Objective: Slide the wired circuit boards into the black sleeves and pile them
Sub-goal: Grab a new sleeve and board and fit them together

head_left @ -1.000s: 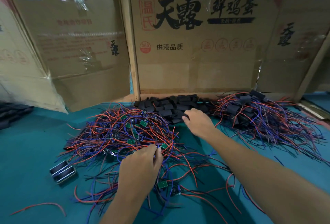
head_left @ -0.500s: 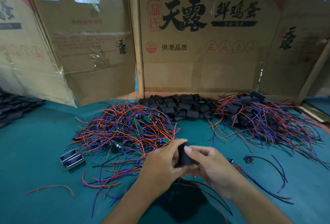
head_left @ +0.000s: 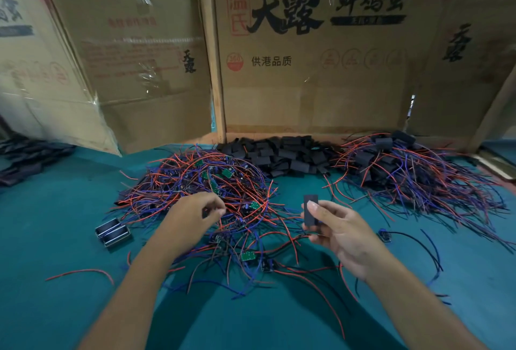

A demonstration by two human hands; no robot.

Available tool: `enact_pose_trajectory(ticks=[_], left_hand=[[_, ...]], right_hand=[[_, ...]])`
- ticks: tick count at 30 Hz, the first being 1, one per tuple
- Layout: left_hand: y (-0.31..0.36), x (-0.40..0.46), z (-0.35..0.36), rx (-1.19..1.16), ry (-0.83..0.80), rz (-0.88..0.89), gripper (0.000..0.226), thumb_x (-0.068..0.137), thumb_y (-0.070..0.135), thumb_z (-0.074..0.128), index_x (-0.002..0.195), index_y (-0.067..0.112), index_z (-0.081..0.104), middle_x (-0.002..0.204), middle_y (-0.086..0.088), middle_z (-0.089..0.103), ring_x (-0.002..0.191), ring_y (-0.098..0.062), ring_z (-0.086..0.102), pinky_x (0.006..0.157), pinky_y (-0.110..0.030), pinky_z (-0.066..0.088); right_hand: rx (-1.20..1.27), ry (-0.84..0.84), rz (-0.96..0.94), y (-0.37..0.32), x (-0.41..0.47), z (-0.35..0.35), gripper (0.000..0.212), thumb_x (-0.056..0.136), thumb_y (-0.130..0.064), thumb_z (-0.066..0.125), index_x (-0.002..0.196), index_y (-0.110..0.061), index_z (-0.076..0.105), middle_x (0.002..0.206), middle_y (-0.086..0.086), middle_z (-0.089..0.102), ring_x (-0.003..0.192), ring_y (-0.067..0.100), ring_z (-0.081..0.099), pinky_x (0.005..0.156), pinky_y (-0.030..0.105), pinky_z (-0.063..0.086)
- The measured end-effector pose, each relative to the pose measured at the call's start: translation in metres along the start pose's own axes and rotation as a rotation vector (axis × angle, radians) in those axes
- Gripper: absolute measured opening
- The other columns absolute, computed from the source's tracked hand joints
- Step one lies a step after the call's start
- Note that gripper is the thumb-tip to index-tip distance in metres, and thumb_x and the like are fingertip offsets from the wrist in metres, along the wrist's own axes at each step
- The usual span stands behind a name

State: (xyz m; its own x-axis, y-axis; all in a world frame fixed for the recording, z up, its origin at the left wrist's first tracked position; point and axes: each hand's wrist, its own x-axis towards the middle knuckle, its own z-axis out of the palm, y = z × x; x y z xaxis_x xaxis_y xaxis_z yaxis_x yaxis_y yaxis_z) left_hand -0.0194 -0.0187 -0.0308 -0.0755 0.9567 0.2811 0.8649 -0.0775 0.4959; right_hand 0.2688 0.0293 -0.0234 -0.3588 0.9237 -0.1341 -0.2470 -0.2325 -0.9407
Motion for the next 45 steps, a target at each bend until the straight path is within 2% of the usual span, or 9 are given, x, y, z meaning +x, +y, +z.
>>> enact_pose_trajectory(ticks=[8,11,19,25,29,32,37,41,45], left_hand=[[-0.014,-0.004,-0.007,0.102,-0.374,0.03,0.009,0.092,0.032,0.07,0.097,0.036,0.063,0.102,0.017,0.057,0.086,0.011,0.052,0.071,-0.007,0.039],[-0.015,-0.003,-0.005,0.135,-0.397,0.048,0.017,0.088,0.032,0.075,0.098,0.032,0.061,0.101,0.015,0.055,0.083,0.017,0.047,0.067,-0.006,0.037],[-0.001,-0.007,-0.019,0.038,-0.2,0.066,0.005,0.091,0.029,0.072,0.089,0.027,0.067,0.088,0.012,0.065,0.081,-0.005,0.058,0.077,-0.034,0.05],[0.003,-0.011,-0.036,-0.148,0.076,0.096,0.01,0.091,0.031,0.069,0.089,0.035,0.06,0.089,0.021,0.067,0.084,-0.004,0.063,0.07,-0.012,0.043],[0.003,-0.011,-0.039,-0.261,0.191,0.112,0.013,0.09,0.034,0.069,0.097,0.039,0.059,0.095,0.016,0.068,0.073,-0.015,0.064,0.065,-0.028,0.051],[0.007,-0.012,-0.04,-0.458,0.241,0.128,0.018,0.091,0.034,0.071,0.105,0.043,0.063,0.098,0.01,0.073,0.065,-0.015,0.07,0.057,-0.024,0.055],[0.016,-0.015,-0.037,-0.513,0.267,0.152,0.023,0.089,0.039,0.07,0.111,0.034,0.068,0.097,0.003,0.077,0.093,-0.018,0.074,0.084,-0.045,0.059],[0.029,-0.013,-0.032,-0.546,0.372,0.188,0.019,0.094,0.017,0.066,0.105,0.032,0.072,0.112,0.006,0.072,0.099,-0.019,0.071,0.087,-0.037,0.058],[0.037,-0.012,-0.026,-0.576,0.532,0.145,0.025,0.097,0.011,0.061,0.1,0.034,0.071,0.094,0.002,0.071,0.087,-0.021,0.07,0.08,-0.029,0.057]], right_hand=[[-0.03,0.02,0.01,0.008,0.006,-0.003,0.048,0.065,-0.034,0.077,0.102,-0.005,0.068,0.085,0.007,0.071,0.068,0.015,0.065,0.052,0.021,0.049],[-0.052,0.018,0.0,0.012,0.008,-0.003,0.052,0.062,-0.037,0.078,0.102,-0.005,0.069,0.087,0.007,0.071,0.071,0.017,0.065,0.053,0.021,0.049],[-0.102,0.026,0.006,0.014,0.009,-0.005,0.06,0.063,-0.041,0.077,0.107,-0.001,0.068,0.089,0.006,0.072,0.074,0.018,0.066,0.055,0.023,0.05],[-0.093,0.036,0.012,0.014,0.01,-0.006,0.06,0.065,-0.04,0.076,0.107,0.001,0.067,0.086,0.005,0.072,0.072,0.017,0.067,0.053,0.022,0.049],[-0.105,0.023,0.006,0.015,0.011,-0.007,0.062,0.064,-0.042,0.075,0.107,0.002,0.067,0.087,0.004,0.072,0.072,0.016,0.067,0.054,0.022,0.049],[-0.105,0.013,0.001,0.015,0.01,-0.007,0.062,0.063,-0.042,0.076,0.107,0.002,0.068,0.087,0.005,0.071,0.073,0.017,0.067,0.055,0.024,0.049],[-0.109,0.002,-0.005,0.015,0.009,-0.005,0.059,0.064,-0.04,0.075,0.106,0.002,0.068,0.085,0.005,0.071,0.072,0.017,0.067,0.055,0.024,0.048],[-0.12,-0.001,-0.014,0.015,0.007,-0.004,0.053,0.065,-0.038,0.074,0.103,-0.001,0.068,0.086,0.007,0.07,0.073,0.017,0.067,0.055,0.025,0.048],[-0.142,0.0,-0.038,0.015,0.006,-0.003,0.049,0.067,-0.037,0.074,0.101,-0.002,0.069,0.087,0.009,0.069,0.075,0.019,0.066,0.057,0.027,0.048]])
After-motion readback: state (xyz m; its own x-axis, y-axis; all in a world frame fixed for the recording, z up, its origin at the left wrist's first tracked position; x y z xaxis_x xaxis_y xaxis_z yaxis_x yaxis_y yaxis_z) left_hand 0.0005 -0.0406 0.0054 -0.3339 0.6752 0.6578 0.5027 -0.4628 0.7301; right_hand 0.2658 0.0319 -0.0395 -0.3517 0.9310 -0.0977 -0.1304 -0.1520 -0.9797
